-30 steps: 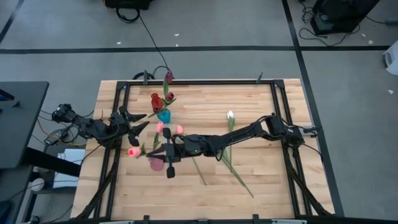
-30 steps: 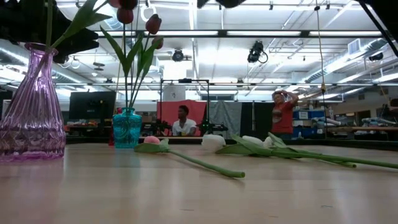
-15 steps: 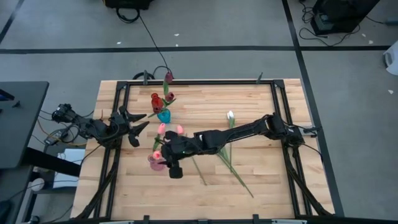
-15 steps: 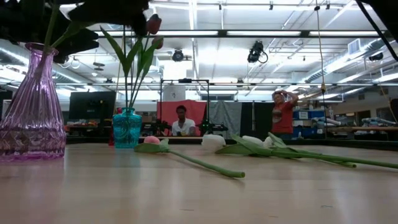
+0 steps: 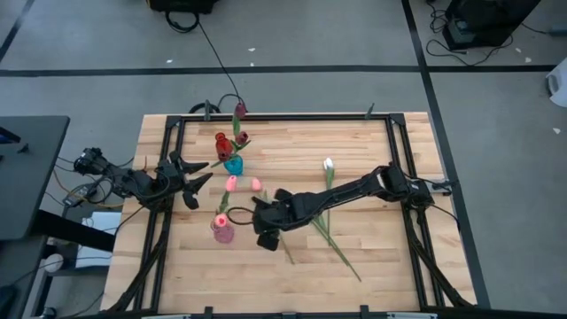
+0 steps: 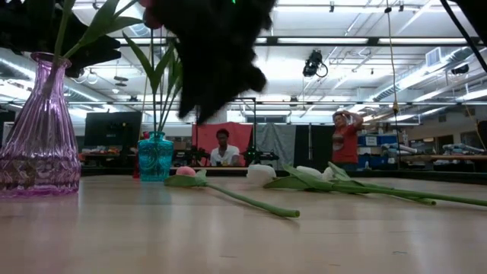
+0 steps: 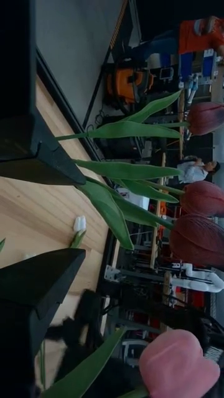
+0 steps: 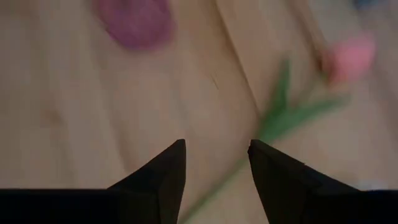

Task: Sort flowers into vase by color
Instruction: Put the pink flower into the purple vase

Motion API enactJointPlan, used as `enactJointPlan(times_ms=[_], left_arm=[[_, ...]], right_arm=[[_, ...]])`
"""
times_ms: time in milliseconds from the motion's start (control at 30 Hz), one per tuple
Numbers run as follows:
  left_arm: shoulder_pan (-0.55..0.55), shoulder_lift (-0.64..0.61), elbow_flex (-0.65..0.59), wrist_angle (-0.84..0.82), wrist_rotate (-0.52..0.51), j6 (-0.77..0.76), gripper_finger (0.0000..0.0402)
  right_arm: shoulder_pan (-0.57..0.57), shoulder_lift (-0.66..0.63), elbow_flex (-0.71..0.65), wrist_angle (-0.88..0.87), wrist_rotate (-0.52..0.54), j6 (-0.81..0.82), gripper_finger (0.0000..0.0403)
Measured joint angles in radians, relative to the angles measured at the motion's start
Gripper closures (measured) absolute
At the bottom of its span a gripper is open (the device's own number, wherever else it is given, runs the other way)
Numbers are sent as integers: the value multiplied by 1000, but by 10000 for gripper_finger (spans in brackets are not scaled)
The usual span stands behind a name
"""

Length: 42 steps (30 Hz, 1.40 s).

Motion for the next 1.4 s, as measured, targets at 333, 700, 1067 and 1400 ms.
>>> enactJointPlan(times_ms=[333,700,1067,1400], left_arm=[[0,0,0,1,0,0,220],[0,0,0,1,0,-1,220],[0,0,0,1,0,-1,220],[0,0,0,2,0,-1,220]], right_arm=[[-44,2,-219,158,2,103,242],[-48,2,-220,194,-19,115,262],[-47,8,-186,215,-68,115,269],[-49,8,-291,323,-82,109,293]])
